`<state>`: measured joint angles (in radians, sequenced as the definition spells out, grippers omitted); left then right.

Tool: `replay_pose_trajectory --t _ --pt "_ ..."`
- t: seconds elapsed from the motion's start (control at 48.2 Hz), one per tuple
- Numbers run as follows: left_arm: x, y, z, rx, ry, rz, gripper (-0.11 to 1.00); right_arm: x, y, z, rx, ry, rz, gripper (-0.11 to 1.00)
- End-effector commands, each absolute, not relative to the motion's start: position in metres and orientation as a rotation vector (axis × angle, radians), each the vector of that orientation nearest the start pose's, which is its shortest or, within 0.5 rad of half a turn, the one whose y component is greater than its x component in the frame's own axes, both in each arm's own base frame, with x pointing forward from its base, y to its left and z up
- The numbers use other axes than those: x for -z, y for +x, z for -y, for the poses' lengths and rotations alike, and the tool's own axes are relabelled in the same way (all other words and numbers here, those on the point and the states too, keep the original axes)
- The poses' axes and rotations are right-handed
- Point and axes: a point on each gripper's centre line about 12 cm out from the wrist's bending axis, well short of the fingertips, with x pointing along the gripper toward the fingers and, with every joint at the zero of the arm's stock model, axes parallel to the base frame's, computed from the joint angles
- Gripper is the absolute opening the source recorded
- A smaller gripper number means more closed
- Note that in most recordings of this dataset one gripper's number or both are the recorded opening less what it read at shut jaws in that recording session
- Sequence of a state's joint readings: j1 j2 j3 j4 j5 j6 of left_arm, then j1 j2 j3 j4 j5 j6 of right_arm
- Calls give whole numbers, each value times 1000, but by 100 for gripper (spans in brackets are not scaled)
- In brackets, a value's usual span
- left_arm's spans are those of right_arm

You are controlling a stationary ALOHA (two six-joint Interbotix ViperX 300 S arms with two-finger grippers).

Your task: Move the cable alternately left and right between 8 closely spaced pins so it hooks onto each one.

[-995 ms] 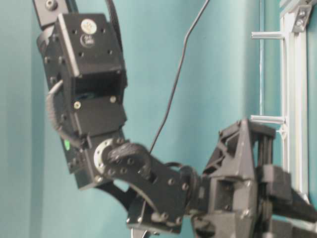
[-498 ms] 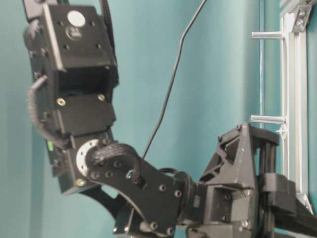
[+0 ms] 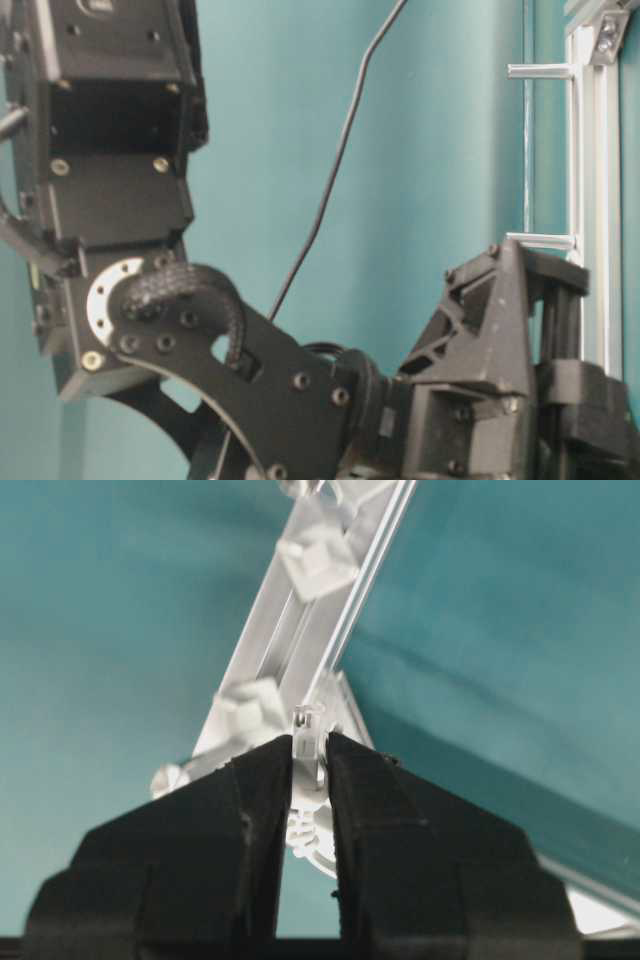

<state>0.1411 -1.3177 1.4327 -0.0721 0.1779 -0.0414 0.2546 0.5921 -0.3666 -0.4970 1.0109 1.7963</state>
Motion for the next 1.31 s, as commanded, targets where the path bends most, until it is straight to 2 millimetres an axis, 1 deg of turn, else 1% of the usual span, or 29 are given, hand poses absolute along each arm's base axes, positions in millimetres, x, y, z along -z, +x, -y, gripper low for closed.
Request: replay_pose_trajectory --t 0.0,0.104,0.249,0.83,1.016,1.286 --pt "-196 136 -18 -143 -136 -275 38 -195 546 -103 859 983 -715 13" --pt "-195 136 -18 -143 -136 -277 38 -193 545 -108 854 986 -722 13" --pt "-195 136 -18 -143 -138 -277 38 -194 545 -110 850 985 -723 13" --pt "-194 136 -18 -147 -163 -284 38 -193 545 -110 850 982 -723 13" --pt "-194 136 -18 -147 -163 -286 38 -193 543 -120 835 976 -732 13" --pt "-194 136 -18 -147 -161 -283 38 -196 539 -141 799 967 -741 13"
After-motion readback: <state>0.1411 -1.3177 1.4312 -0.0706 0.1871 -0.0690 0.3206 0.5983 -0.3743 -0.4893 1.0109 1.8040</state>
